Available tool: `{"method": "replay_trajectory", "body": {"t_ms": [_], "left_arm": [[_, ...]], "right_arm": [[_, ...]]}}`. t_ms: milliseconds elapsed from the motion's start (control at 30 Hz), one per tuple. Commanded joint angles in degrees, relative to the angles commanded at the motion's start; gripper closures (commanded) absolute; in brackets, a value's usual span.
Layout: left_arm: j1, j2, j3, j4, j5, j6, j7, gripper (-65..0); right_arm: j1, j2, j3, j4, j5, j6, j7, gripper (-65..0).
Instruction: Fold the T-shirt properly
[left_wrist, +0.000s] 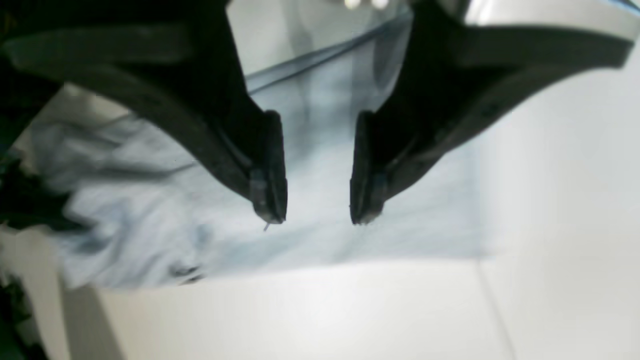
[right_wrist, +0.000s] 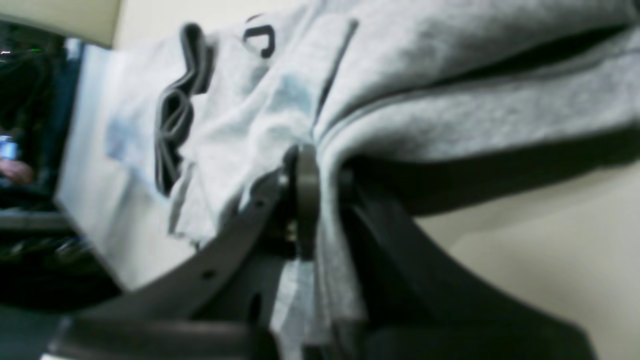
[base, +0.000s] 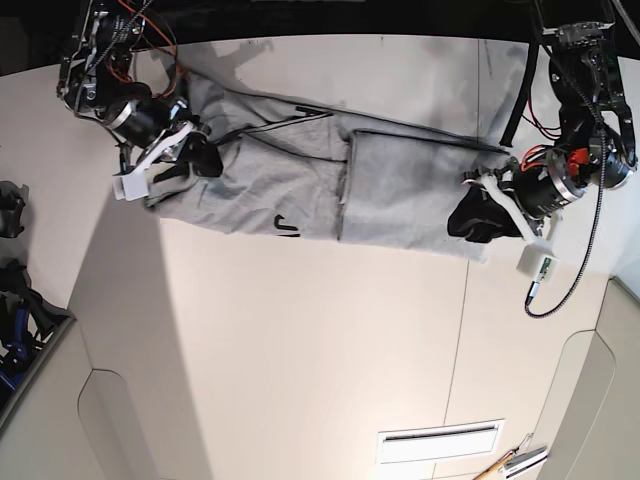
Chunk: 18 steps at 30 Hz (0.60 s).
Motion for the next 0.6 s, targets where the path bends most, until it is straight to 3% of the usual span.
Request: {"method": "replay_trajectory", "body": {"t_ms": [167, 333, 500, 600], "left_arm": [[3.02, 0.04, -1.97, -4.20, -0.13, 0.00, -1.18, -22.3], [6.82, 0.96, -1.90, -5.57, -6.73, 0.00, -1.16, -22.3], [8.85, 5.84, -1.86, -5.64, -5.70, 0.00, -1.16, -22.3], [8.83, 9.18, -1.86, -6.01, -5.53, 0.00, -1.18, -22.3]], "right_arm": [[0.00, 4.72, 5.11, 0.11, 0.28, 0.00, -0.02, 0.0], [0.02, 10.16, 7.76, 0.11, 0.44, 0.00, -0.02, 0.0], [1.40, 15.52, 8.68, 1.09, 0.87, -0.04, -0.46, 0.0], [3.96, 16.24, 8.68, 2.95, 0.87, -0.17, -1.92, 0.0]]}}
